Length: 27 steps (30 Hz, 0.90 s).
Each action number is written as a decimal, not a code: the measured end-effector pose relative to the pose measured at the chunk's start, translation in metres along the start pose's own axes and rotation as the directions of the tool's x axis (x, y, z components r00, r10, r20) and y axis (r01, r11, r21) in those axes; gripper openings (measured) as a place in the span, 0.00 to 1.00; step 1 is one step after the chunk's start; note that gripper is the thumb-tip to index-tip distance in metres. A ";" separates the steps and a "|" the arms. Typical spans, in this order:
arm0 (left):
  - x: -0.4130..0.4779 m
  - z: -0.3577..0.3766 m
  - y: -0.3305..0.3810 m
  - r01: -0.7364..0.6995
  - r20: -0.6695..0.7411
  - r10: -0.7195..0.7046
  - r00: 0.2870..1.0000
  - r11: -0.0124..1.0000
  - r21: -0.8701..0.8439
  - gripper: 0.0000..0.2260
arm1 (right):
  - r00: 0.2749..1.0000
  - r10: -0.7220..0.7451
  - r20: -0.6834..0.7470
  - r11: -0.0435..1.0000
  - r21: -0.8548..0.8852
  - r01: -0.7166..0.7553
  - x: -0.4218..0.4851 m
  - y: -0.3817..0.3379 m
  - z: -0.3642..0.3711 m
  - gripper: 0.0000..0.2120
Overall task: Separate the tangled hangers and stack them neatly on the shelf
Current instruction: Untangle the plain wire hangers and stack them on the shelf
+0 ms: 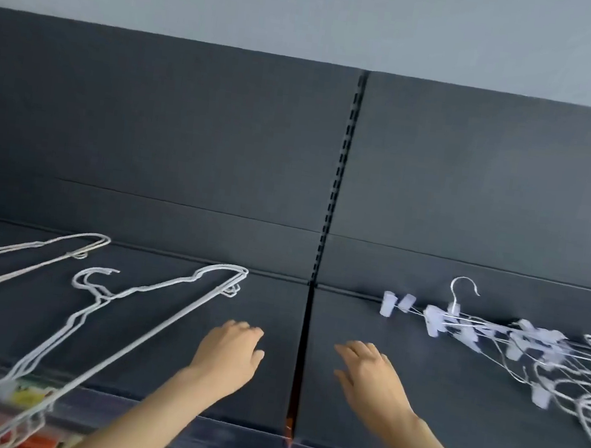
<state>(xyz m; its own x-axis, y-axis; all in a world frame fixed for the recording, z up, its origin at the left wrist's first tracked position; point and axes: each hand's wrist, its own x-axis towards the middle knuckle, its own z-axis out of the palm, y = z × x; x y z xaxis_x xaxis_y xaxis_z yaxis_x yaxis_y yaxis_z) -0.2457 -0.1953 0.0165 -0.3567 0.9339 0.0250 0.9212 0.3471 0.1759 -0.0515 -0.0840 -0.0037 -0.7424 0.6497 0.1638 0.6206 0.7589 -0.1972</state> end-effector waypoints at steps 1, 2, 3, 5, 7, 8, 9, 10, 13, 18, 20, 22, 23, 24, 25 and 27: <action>0.001 0.004 0.022 -0.029 0.004 0.029 1.000 1.000 -0.011 0.15 | 1.000 0.027 -0.012 1.000 0.002 -0.027 -0.015 0.015 -0.007 0.18; 0.002 0.009 0.044 -0.057 0.006 0.057 0.998 0.998 -0.022 0.15 | 0.999 0.050 -0.021 0.999 0.005 -0.050 -0.029 0.030 -0.014 0.18; 0.003 0.012 0.065 -0.082 0.006 0.082 0.997 0.996 -0.032 0.15 | 0.997 0.068 -0.030 0.998 0.003 -0.068 -0.042 0.044 -0.020 0.18; 0.004 0.020 0.108 -0.127 0.011 0.127 0.992 0.991 -0.046 0.15 | 0.993 0.113 -0.023 0.993 -0.014 -0.113 -0.069 0.073 -0.034 0.19; 0.004 0.027 0.147 -0.173 0.019 0.175 0.984 0.983 -0.058 0.15 | 0.985 0.170 -0.016 0.985 -0.028 -0.171 -0.094 0.099 -0.048 0.19; 0.005 0.030 0.164 -0.198 0.024 0.200 0.980 0.978 -0.062 0.15 | 0.979 0.203 -0.018 0.979 -0.028 -0.204 -0.106 0.112 -0.055 0.19; 0.006 0.032 0.180 -0.220 0.029 0.222 0.975 0.973 -0.064 0.15 | 0.972 0.236 -0.020 0.971 -0.031 -0.236 -0.117 0.123 -0.061 0.20; 0.008 0.034 0.196 -0.242 0.034 0.244 0.969 0.968 -0.063 0.15 | 0.964 0.264 -0.027 0.964 -0.033 -0.265 -0.129 0.134 -0.068 0.20; 0.017 0.037 0.241 -0.314 0.030 0.316 0.948 0.947 -0.072 0.15 | 0.937 0.341 -0.078 0.939 -0.018 -0.343 -0.158 0.167 -0.087 0.21; 0.038 0.039 0.314 -0.430 -0.018 0.432 0.902 0.894 -0.125 0.14 | 0.875 0.461 -0.148 0.885 0.014 -0.465 -0.194 0.209 -0.111 0.19; 0.045 0.042 0.339 -0.466 -0.033 0.467 0.884 0.871 -0.154 0.14 | 0.851 0.497 -0.169 0.866 0.039 -0.498 -0.204 0.226 -0.116 0.19; 0.054 0.047 0.360 -0.496 -0.042 0.497 0.867 0.850 -0.178 0.13 | 0.837 0.510 -0.200 0.858 0.048 -0.511 -0.211 0.244 -0.120 0.17; 0.060 0.050 0.370 -0.510 -0.047 0.511 0.858 0.839 -0.189 0.13 | 0.828 0.522 -0.205 0.851 0.052 -0.523 -0.213 0.254 -0.123 0.16; 0.067 0.053 0.380 -0.522 -0.051 0.524 0.850 0.829 -0.199 0.12 | 0.817 0.540 -0.202 0.839 0.055 -0.541 -0.214 0.263 -0.126 0.16; 0.074 0.056 0.388 -0.531 -0.056 0.532 0.845 0.821 -0.208 0.12 | 0.806 0.558 -0.196 0.827 0.056 -0.559 -0.214 0.273 -0.128 0.16; 0.090 0.060 0.405 -0.536 -0.067 0.537 0.841 0.810 -0.236 0.12 | 0.788 0.585 -0.191 0.808 0.054 -0.587 -0.215 0.295 -0.132 0.16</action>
<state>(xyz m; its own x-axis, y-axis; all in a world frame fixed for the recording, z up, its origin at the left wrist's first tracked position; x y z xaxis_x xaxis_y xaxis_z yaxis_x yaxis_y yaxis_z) 0.1046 0.0346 0.0310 0.1839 0.9660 0.1818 0.9011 -0.2396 0.3615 0.3241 0.0064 0.0303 -0.1735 0.9646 0.1986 0.9236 0.2294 -0.3073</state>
